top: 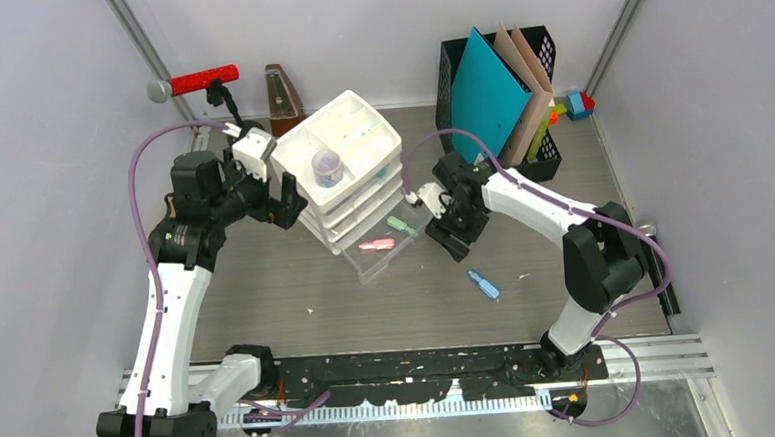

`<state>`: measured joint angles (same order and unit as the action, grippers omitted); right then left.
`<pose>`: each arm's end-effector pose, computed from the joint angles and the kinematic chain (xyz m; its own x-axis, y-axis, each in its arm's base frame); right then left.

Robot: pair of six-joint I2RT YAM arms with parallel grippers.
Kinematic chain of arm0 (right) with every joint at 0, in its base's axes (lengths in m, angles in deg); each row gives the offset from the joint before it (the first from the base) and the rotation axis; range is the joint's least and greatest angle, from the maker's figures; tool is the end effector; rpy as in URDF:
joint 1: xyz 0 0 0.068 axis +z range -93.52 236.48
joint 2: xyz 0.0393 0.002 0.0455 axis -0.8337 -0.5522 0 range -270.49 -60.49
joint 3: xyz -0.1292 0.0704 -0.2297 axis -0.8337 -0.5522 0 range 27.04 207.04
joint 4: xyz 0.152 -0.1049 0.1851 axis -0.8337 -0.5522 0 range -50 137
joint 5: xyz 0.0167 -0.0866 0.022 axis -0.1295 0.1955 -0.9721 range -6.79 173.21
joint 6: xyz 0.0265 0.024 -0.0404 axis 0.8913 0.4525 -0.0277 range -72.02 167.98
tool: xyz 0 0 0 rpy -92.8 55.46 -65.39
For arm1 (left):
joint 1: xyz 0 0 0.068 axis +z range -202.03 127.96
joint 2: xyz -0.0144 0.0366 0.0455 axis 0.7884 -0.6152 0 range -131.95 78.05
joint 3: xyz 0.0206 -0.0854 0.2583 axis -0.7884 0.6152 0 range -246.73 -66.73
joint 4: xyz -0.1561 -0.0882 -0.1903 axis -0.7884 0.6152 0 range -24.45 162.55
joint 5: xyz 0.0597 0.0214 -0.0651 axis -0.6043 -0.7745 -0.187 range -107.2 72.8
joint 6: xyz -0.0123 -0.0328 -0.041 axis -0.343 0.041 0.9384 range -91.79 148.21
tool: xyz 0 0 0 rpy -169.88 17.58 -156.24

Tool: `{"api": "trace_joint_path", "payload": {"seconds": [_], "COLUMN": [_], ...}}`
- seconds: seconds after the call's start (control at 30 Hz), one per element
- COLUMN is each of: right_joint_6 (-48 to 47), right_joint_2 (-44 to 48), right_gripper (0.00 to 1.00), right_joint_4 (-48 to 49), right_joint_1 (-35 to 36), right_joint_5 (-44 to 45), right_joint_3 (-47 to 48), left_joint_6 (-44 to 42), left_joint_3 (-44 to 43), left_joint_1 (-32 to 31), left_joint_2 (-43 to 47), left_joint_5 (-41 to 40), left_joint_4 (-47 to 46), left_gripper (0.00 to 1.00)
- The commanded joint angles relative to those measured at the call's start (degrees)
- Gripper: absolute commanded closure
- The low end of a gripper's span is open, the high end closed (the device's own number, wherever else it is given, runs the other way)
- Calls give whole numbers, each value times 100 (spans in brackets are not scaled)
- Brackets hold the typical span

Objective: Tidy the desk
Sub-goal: Pick up the stationery from the center of the board.

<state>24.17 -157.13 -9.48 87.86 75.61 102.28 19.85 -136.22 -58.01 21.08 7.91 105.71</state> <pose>0.2738 0.1724 0.2352 -0.5458 -0.8016 -0.2441 -0.8308 0.5555 0.0336 0.1937 -0.0354 0.3972 -0.3883 0.1730 -0.9051 0.5302 0.8453 -0.0659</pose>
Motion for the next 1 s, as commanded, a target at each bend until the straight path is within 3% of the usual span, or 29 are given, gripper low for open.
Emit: {"api": "trace_joint_path", "payload": {"seconds": [0.0, 0.27, 0.57, 0.7, 0.8, 0.97], "right_joint_6": [134, 236, 426, 458, 441, 333], "right_joint_2": [371, 604, 422, 262, 155, 221], "right_gripper": [34, 29, 29, 34, 44, 72], "right_joint_4": [124, 619, 821, 891, 914, 678], "right_joint_1": [9, 7, 57, 150, 165, 186], "right_joint_5": [95, 371, 272, 446, 660, 838], "right_joint_3": [-785, -1883, -2143, -2223, -2194, -1703], "left_joint_6": [-31, 9, 23, 6, -9, -19], "left_joint_3": [-113, -52, -12, 8, 13, -58], "left_joint_1": [18, 18, 18, 17, 18, 18], "left_joint_2": [30, 53, 102, 133, 141, 127], "left_joint_5": [104, 110, 102, 97, 95, 119], "left_joint_4": [-140, -172, -191, -184, -176, -140], "left_gripper": [0, 0, 0, 0, 0, 0]}}
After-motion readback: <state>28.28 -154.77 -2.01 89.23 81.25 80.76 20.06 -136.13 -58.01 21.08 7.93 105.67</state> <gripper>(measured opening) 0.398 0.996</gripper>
